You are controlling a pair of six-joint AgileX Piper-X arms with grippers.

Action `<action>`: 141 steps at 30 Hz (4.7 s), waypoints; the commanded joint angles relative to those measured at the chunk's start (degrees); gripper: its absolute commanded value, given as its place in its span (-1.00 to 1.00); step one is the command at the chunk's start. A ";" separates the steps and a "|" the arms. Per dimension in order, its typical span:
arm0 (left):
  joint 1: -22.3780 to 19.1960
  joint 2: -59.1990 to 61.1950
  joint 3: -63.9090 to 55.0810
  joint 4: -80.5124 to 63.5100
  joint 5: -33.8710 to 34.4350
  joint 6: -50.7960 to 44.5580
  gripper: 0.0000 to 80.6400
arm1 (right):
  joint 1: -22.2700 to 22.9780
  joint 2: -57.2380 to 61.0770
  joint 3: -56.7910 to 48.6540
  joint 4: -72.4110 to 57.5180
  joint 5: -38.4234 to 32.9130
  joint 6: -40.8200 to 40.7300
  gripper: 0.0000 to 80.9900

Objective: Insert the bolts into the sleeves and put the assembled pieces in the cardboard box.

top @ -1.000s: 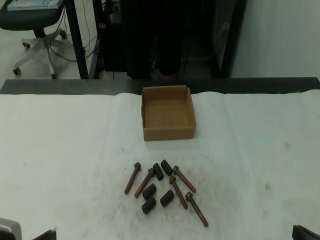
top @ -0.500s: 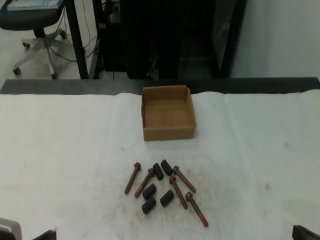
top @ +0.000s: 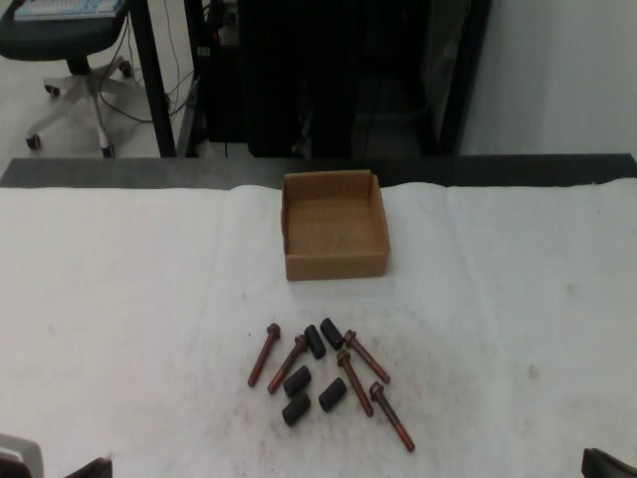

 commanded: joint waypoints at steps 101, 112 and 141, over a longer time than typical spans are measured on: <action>-0.98 82.47 -54.83 8.77 24.37 10.27 0.10 | -16.27 47.27 -51.80 20.04 -33.19 -10.87 -0.99; -8.21 90.62 -57.54 2.73 13.09 8.52 0.10 | -17.72 47.27 -51.80 18.47 -33.42 -11.37 -0.99; -8.14 102.66 -67.00 6.12 4.74 10.15 -0.04 | -17.72 47.17 -51.80 18.97 -33.61 -11.37 -0.99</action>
